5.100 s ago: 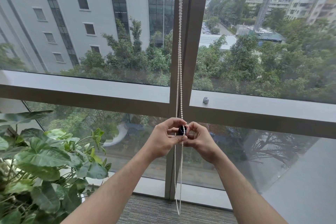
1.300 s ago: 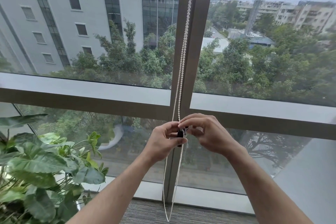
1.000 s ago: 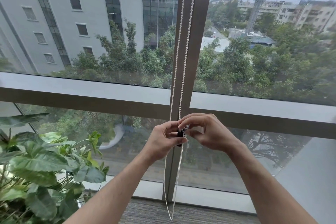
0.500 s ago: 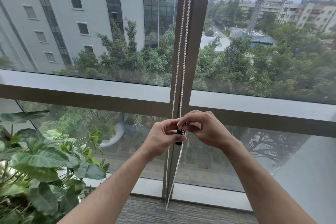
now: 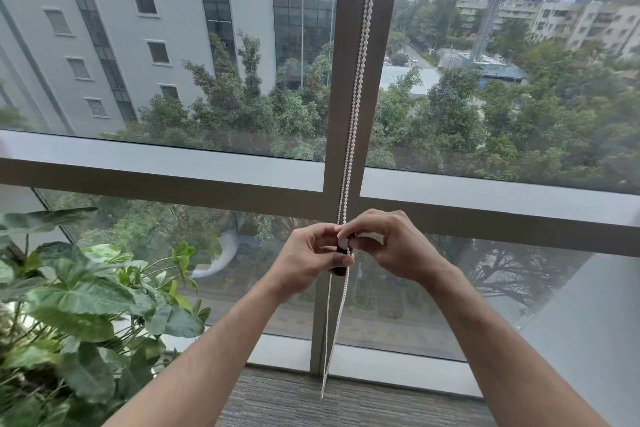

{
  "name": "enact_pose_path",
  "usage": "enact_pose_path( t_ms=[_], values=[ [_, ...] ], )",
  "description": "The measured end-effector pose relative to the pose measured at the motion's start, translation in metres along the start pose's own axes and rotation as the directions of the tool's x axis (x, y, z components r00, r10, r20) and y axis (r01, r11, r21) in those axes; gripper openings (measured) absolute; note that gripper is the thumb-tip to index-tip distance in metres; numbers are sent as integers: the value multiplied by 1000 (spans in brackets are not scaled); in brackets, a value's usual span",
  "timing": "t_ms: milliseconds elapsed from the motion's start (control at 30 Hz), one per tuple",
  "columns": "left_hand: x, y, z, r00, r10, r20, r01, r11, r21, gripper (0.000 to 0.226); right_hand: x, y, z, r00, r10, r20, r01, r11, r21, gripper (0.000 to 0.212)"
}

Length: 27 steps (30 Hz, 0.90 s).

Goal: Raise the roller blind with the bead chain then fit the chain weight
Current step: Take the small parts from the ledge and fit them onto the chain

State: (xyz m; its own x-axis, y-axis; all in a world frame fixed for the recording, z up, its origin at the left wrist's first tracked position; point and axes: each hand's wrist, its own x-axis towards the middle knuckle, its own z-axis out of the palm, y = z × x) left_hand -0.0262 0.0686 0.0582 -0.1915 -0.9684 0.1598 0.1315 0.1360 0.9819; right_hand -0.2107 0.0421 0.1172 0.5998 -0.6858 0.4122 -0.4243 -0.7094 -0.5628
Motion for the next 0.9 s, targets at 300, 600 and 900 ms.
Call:
enact_pose_path(
  t_ms=[300,600,900],
  values=[
    [-2,2,4,1000,-9,-7,9,998,-59,48,-1,1,0,1000,27,-11,-27,999,26,22],
    [-4,1,9,999,-16,-45,16,1000,3,49,-6,1,9,996,23,-91,-18,999,48,31],
    [-7,-6,11,999,-33,-32,32,999,-10,46,-17,13,20,986,107,-126,-71,962,262,32]
  ],
)
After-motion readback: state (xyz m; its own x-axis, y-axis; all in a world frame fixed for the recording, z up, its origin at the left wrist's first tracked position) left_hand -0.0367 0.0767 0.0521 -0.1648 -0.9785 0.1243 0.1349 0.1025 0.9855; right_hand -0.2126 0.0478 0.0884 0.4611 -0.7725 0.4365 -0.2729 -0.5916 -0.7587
